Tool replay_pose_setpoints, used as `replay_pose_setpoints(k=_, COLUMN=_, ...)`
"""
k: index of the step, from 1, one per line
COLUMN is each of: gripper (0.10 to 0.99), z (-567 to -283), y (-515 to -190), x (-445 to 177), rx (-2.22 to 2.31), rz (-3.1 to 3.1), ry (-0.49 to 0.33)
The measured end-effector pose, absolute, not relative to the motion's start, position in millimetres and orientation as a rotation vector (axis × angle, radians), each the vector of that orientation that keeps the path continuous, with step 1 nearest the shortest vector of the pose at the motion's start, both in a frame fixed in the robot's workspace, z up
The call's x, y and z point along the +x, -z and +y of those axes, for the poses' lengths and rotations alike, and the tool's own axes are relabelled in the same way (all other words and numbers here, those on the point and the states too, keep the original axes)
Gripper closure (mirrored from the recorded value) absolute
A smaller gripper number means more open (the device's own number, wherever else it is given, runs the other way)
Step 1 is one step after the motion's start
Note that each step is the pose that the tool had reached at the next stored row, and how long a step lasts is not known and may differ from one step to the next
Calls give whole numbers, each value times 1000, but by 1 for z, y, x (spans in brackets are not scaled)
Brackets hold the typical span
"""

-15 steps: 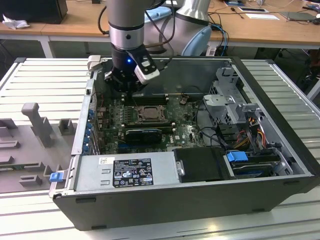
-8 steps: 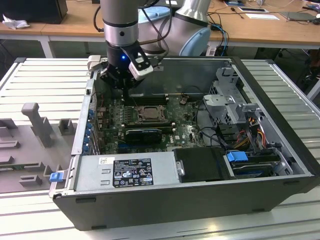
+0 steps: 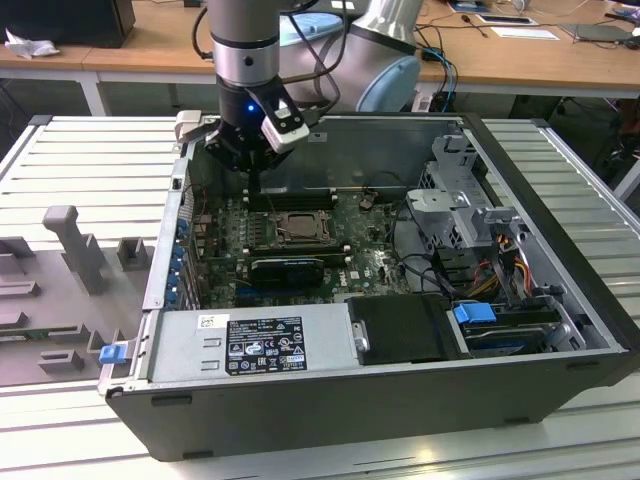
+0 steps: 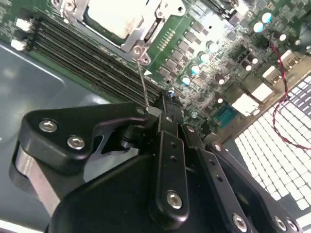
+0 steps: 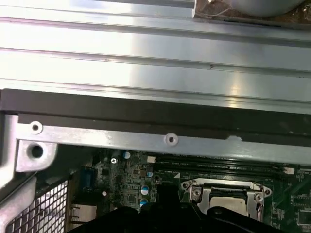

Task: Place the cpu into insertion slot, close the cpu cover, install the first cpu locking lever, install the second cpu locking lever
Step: 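Install the first cpu locking lever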

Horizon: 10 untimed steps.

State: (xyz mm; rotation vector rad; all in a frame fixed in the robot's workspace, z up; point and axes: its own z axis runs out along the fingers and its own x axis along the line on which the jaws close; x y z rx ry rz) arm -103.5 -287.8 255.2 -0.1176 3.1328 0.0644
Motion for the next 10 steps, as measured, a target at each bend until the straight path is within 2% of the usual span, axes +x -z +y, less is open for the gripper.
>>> replay_pose_setpoints(k=10, gripper=980, z=-288, y=-255, x=-89, rx=-118, rz=3133, ry=-64)
